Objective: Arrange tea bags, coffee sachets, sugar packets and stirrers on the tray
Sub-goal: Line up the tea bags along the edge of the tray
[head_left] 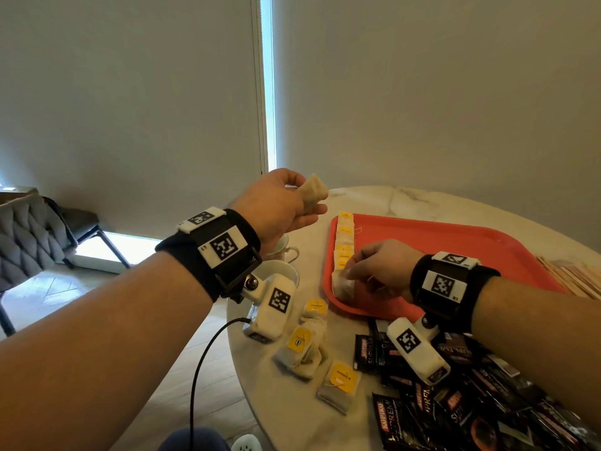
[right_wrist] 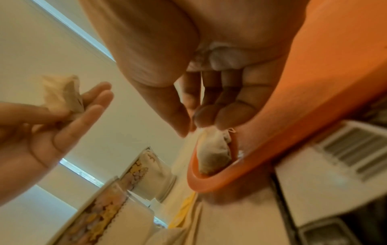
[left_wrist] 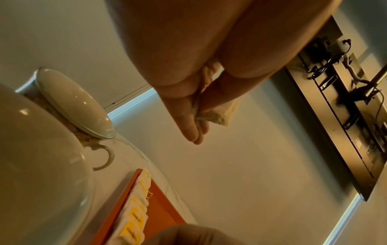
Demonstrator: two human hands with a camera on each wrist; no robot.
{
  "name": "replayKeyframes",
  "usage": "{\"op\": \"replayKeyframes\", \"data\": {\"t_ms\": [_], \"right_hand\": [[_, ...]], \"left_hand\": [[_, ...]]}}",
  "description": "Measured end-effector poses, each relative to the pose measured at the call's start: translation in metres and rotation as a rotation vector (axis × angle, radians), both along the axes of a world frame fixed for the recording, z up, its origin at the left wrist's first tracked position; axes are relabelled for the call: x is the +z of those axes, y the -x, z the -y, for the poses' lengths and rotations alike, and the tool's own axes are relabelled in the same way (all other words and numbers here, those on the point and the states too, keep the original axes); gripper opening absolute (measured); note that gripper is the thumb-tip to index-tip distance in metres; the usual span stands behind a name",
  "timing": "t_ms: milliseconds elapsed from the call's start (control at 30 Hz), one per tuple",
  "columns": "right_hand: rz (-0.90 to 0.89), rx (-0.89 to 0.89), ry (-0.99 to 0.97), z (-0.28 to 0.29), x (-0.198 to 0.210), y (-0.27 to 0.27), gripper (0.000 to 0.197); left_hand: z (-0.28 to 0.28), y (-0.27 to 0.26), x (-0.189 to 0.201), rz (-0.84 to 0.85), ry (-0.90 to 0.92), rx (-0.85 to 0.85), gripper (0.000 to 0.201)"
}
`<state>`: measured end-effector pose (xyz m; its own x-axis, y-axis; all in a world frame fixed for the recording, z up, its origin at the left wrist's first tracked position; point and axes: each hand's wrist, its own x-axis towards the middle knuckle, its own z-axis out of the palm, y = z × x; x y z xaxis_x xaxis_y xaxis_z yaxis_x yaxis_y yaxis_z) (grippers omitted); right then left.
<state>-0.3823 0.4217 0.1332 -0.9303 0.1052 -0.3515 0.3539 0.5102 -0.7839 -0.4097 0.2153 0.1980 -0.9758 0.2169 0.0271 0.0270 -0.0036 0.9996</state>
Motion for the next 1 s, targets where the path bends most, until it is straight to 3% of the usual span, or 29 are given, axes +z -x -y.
{"op": "replayKeyframes", "data": {"t_ms": [133, 200, 367, 467, 633, 800, 1000], "right_hand": [[0.174, 0.103, -0.051, 0.004, 0.009, -0.006, 0.02], [0.077, 0.067, 0.055, 0.003, 0.017, -0.008, 0.019], [-0.16, 0.028, 0.565, -0.002, 0.053, -0.02, 0.026], [-0.283, 0.105, 0.651, -0.006, 0.065, -0.026, 0.027], [-0.455, 0.11, 0.562, -0.01, 0.071, -0.036, 0.01], [-0.639, 0.081, 0.433, -0.019, 0.083, -0.041, 0.011], [-0.714, 0.132, 0.202, -0.018, 0.096, -0.048, 0.004]], "left_hand": [[-0.004, 0.0, 0.002, -0.057, 0.106, -0.007, 0.014], [-0.005, -0.002, 0.003, -0.138, 0.204, -0.032, 0.017], [-0.011, -0.016, 0.013, -0.307, 0.41, -0.127, 0.035], [-0.017, -0.021, 0.018, -0.428, 0.463, -0.124, 0.032], [-0.022, -0.03, 0.025, -0.559, 0.464, -0.067, 0.026], [-0.025, -0.04, 0.029, -0.389, 0.222, -0.068, 0.026], [-0.034, -0.048, 0.025, -0.326, 0.237, 0.0, 0.008]]}}
